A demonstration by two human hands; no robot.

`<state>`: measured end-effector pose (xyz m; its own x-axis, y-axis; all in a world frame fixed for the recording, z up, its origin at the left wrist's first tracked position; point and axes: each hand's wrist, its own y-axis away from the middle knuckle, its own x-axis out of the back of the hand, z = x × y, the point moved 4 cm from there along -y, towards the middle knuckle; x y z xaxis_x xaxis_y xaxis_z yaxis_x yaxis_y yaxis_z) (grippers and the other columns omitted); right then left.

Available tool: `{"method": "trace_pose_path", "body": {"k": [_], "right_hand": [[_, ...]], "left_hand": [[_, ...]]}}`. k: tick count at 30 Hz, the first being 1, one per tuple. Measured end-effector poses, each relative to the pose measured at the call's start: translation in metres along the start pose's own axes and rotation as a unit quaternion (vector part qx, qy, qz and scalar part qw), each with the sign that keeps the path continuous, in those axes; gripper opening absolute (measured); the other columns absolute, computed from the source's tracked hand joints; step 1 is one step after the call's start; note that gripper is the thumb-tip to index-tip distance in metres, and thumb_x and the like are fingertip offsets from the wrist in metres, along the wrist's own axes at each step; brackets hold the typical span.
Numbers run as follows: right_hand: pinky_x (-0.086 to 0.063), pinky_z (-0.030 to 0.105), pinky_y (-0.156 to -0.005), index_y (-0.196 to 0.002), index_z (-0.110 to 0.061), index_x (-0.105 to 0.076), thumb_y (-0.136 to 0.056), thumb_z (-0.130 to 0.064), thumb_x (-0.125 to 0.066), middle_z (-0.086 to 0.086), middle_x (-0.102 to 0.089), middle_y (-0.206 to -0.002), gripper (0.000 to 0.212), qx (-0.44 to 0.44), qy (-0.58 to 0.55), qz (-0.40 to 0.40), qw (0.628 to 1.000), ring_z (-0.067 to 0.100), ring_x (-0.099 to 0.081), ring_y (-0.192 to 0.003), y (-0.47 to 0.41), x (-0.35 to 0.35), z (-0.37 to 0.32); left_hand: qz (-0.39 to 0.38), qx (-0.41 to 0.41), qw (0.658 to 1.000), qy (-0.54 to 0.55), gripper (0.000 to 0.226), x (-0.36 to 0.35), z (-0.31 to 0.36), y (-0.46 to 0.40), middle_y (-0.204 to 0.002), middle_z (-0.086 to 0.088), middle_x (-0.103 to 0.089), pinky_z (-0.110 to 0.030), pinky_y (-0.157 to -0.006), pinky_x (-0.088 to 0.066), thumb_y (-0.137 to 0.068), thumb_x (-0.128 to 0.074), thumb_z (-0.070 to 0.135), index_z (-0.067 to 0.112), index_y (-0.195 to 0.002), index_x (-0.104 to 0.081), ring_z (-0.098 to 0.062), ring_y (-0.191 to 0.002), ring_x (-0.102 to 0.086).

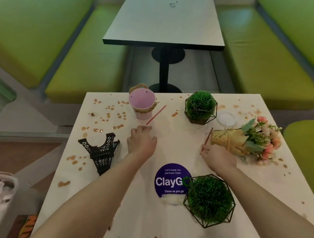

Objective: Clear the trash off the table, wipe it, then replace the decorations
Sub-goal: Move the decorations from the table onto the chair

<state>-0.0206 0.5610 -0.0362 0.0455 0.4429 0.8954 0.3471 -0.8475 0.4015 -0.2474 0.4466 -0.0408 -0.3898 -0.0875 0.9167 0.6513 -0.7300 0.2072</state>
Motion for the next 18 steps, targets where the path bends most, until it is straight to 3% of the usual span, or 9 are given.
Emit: {"method": "trace_pose_path", "body": {"k": [4, 7, 10, 15, 18], "right_hand": [[-0.041, 0.026, -0.058, -0.123, -0.033, -0.067, -0.096, -0.035, -0.055, -0.010, -0.068, -0.119, 0.030, 0.057, -0.036, -0.006, 0.998, 0.016, -0.063, -0.096, 0.000, -0.004, -0.009], [-0.042, 0.027, -0.062, -0.109, -0.032, -0.075, -0.093, -0.038, -0.061, -0.014, -0.061, -0.103, 0.022, 0.108, -0.046, -0.014, 0.993, 0.011, -0.056, -0.085, -0.002, -0.008, -0.015], [-0.042, 0.028, -0.063, -0.102, -0.030, -0.077, -0.090, -0.042, -0.064, -0.014, -0.057, -0.101, 0.021, 0.136, -0.025, -0.011, 0.990, 0.010, -0.055, -0.084, -0.005, -0.007, -0.021], [-0.052, 0.031, -0.068, -0.086, -0.024, -0.071, -0.082, -0.040, -0.075, -0.007, -0.067, -0.093, 0.018, 0.072, -0.055, -0.007, 0.996, 0.014, -0.062, -0.083, -0.012, -0.007, -0.024], [-0.053, 0.030, -0.062, -0.083, -0.019, -0.071, -0.076, -0.043, -0.080, -0.005, -0.068, -0.082, 0.027, -0.014, -0.092, -0.029, 0.995, 0.016, -0.064, -0.074, -0.018, -0.008, -0.017]], "left_hand": [[-0.030, -0.012, 0.997, -0.063, 0.057, -0.007, 0.003, -0.017, -0.153, -0.003, -0.031, -0.044, -0.104, -0.032, -0.100, -0.039, 0.037, 0.019, -0.152, -0.025, -0.028, -0.135, -0.030], [-0.035, -0.019, 0.995, -0.087, 0.057, -0.011, 0.006, -0.022, -0.156, -0.001, -0.027, -0.044, -0.105, -0.032, -0.101, -0.035, 0.036, 0.018, -0.154, -0.020, -0.028, -0.134, -0.029], [0.000, -0.021, 0.994, -0.110, 0.052, -0.012, 0.009, -0.024, -0.152, 0.000, -0.035, -0.041, -0.101, -0.034, -0.102, -0.032, 0.036, 0.020, -0.151, -0.027, -0.028, -0.129, -0.034], [0.085, -0.058, 0.986, -0.132, 0.037, -0.010, 0.019, -0.023, -0.124, 0.006, -0.061, -0.037, -0.090, -0.035, -0.101, -0.040, 0.042, 0.033, -0.135, -0.051, -0.022, -0.117, -0.046], [0.074, -0.020, 0.993, -0.090, 0.032, -0.009, 0.020, -0.027, -0.106, 0.008, -0.070, -0.038, -0.088, -0.033, -0.094, -0.052, 0.051, 0.034, -0.120, -0.061, -0.019, -0.110, -0.052]]}}
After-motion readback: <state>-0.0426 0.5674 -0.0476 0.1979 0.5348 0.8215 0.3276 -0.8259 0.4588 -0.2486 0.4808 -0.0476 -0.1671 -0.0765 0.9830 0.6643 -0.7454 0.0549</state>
